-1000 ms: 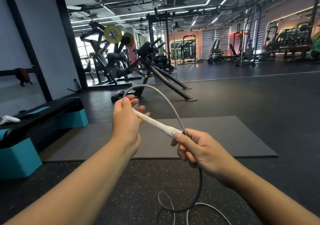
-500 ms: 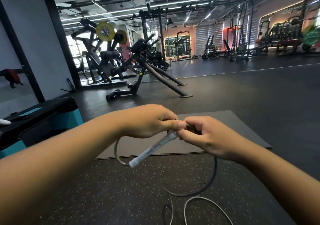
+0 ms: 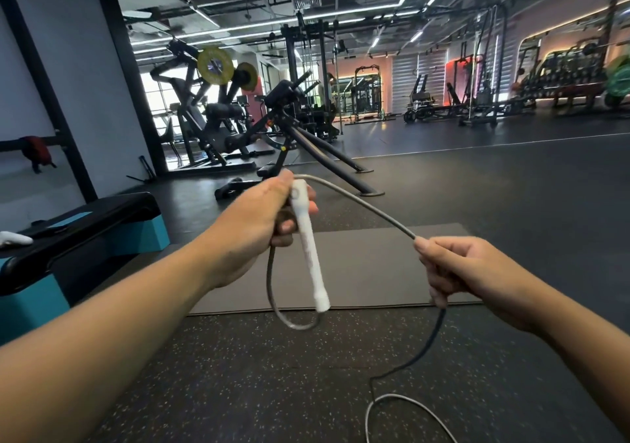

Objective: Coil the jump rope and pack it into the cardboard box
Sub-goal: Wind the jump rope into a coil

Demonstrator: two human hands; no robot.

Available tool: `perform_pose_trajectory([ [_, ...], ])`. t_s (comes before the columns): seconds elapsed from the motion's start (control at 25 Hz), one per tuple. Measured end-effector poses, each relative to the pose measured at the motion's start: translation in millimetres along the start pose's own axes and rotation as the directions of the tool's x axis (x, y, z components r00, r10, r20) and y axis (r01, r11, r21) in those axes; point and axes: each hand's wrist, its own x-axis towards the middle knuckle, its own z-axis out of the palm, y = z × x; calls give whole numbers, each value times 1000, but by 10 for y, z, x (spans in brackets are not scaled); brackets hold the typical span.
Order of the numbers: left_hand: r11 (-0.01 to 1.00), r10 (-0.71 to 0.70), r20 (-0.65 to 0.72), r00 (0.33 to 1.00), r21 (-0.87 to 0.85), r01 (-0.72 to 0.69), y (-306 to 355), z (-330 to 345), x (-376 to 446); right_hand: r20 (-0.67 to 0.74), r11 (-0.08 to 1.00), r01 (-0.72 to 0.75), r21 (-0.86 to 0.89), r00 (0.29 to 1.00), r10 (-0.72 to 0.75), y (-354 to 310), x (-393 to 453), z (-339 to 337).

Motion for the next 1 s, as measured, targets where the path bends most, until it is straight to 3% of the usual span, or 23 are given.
perform_pose_trajectory([
  [0.16,921,26,-297,954,-365,-138,-75,81,53,104,995,-78,55,992,72,97,-5,126],
  [0.28,840,-21,-400,916,-504,-200,-94,204,85,141,997,-10,82,990,-2,56,-1,419],
  [0.44,830,-94,-446,890,-529,-177,-95,236,75,59,982,76,174,994,-87,-21,54,614],
  [0.6,829,-140,-428,893,-543,-131,-151,186,-10,2,978,58,198,998,-60,-55,94,643],
  [0.72,847,-213,-373,903,-531,-20,-213,120,-82,-22,957,20,288,1000,-14,-87,112,576],
  [0.8,929,-213,-389,896,-365,63,-228,40,-93,-23,959,12,284,1000,-6,-121,115,483],
  [0.88,988,18,-403,915,148,46,-159,-33,-73,10,978,5,209,1000,-7,-168,105,402],
  [0.96,787,279,-175,944,605,-120,47,9,-13,60,996,12,85,998,-17,-205,103,359],
  [1.0,694,267,-3,964,694,-191,161,91,43,85,1000,23,4,996,-24,-228,101,350],
])
